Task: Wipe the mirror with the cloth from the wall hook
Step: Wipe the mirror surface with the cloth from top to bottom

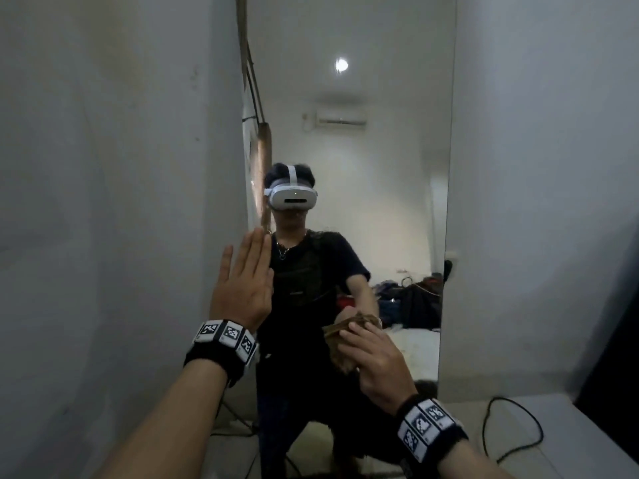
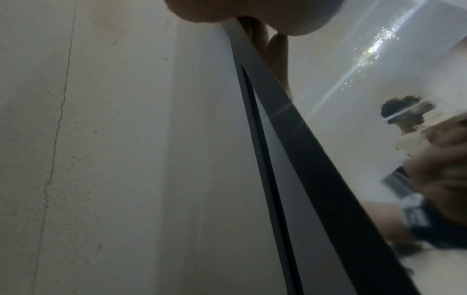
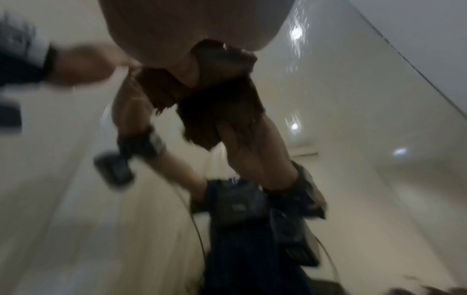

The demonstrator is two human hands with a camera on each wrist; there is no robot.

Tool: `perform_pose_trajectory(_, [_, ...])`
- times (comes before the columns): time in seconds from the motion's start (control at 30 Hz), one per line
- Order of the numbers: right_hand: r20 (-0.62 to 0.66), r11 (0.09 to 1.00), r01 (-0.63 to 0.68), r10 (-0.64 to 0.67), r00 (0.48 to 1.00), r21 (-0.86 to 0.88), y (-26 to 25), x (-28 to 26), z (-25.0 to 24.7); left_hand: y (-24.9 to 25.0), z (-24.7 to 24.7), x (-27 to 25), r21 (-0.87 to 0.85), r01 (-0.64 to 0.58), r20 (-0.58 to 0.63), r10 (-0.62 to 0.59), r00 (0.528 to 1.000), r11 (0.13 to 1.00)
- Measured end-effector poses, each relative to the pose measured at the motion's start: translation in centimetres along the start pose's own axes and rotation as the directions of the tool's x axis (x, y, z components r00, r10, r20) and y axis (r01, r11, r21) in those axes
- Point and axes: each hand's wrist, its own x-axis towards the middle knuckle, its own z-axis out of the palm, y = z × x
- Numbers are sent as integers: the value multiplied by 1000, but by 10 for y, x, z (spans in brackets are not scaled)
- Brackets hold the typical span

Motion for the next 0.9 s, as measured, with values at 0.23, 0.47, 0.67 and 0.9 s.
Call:
perform_pose_trajectory(0.23, [-590,999,-39,36,806,8,7,239,-135,1,-2,-1,-14,5,-16,-6,1000,1000])
perform_pose_trajectory(0.47, [-251,958,-144,79,965,-250,23,354,-111,0,-3,-1,14,1,4,-1,1000,1000])
perform_pose_trajectory(0.67, [-222,989,-31,-2,975,-144,3,194,-20,0,1,1,-20,21,-26,-22,999,1000])
perform_pose_trajectory(0.9, [157,993,102,-92,983,-53,-19,-18,53,-5,3,1,12,-2,0,2,1000,1000])
